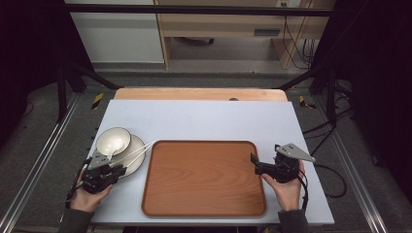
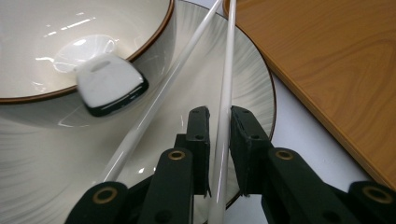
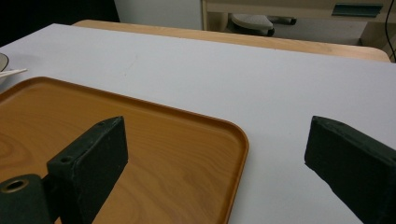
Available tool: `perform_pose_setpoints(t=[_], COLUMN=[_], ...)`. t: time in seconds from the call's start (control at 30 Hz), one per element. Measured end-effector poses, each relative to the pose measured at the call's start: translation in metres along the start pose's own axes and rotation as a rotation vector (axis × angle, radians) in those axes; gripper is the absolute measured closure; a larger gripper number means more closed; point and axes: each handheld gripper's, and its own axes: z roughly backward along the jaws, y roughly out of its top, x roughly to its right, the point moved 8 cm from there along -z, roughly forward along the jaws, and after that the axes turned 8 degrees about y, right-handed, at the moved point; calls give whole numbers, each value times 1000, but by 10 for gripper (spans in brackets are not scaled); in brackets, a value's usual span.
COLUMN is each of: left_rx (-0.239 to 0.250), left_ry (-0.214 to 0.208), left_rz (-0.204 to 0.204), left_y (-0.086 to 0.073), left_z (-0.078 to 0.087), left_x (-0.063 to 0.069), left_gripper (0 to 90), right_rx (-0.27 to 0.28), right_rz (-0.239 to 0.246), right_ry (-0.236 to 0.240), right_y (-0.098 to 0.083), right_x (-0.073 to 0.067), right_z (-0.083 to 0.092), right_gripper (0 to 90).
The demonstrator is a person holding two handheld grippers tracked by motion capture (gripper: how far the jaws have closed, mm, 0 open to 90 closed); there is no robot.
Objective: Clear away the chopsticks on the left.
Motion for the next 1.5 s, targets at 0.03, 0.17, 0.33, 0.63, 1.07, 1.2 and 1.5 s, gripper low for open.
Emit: perform_pose_setpoints(t=[0.03,0.17,0.33,0.63,1.07,1.2,1.5], left_rx=[-2,-27,-20,24,111,127,134], left_ry=[-4,-8,-7,9,57,91,121], left_rz=[2,-6,-4,5,86,126,193], left_y=[0,-1,0,7,23,24,28], left_z=[-2,-6,-3,9,24,23,19], left_x=[1,3,6,13,42,52,71], left_gripper=[776,792,837,843,842,842,842], right_rx=[-1,-1,-1,8,15,13,7], right_rz=[2,0,3,2,-6,-9,-8], right_ry=[-2,0,-3,-4,-6,-6,3], right_y=[0,0,0,2,3,2,2], right_x=[0,0,0,1,3,3,1], right_z=[0,0,0,2,5,5,4], right_gripper=[61,61,61,61,57,56,52])
